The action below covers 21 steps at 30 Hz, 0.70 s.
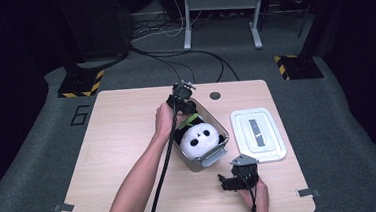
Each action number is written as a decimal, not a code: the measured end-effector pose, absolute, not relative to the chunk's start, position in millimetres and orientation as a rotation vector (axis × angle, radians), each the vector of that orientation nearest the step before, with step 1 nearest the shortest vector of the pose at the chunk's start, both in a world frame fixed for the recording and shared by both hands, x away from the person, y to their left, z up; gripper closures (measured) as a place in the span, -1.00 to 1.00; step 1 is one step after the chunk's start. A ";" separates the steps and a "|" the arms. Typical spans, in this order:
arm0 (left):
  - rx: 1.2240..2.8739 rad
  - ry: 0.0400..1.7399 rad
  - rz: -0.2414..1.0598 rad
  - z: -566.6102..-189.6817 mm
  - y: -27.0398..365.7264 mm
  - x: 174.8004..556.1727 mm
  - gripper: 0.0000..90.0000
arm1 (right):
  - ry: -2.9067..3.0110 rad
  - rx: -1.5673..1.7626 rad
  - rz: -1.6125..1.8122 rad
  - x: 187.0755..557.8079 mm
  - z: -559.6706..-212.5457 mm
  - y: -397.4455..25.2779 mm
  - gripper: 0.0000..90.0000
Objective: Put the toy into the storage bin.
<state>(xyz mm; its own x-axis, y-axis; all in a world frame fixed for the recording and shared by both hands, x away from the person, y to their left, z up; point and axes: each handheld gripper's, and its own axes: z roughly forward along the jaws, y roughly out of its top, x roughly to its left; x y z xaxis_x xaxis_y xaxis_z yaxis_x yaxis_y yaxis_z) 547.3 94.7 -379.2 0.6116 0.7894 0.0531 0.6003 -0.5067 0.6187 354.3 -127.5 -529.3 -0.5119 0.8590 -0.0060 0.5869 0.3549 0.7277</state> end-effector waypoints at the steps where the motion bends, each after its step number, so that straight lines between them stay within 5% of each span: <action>1: 2.249 1.097 0.437 -376.1 98.5 544.6 0.21 | 2.236 1.266 0.961 354.3 -529.3 -127.6 -0.85; 15: 2.174 0.927 0.298 -376.5 115.3 490.7 -0.28 | 2.235 1.269 0.960 354.2 -529.3 -127.4 -0.85; 21: 2.209 0.928 0.282 -391.8 112.7 487.5 -0.28 | 2.236 1.268 0.960 354.3 -529.3 -127.5 -0.85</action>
<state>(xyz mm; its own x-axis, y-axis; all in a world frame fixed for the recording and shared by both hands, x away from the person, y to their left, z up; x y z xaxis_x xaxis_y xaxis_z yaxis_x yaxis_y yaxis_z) 487.5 112.7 -391.8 0.7179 0.6927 -0.0694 0.5371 -0.4876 0.6883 354.3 -127.5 -529.3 -0.5115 0.8593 -0.0046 0.5883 0.3541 0.7270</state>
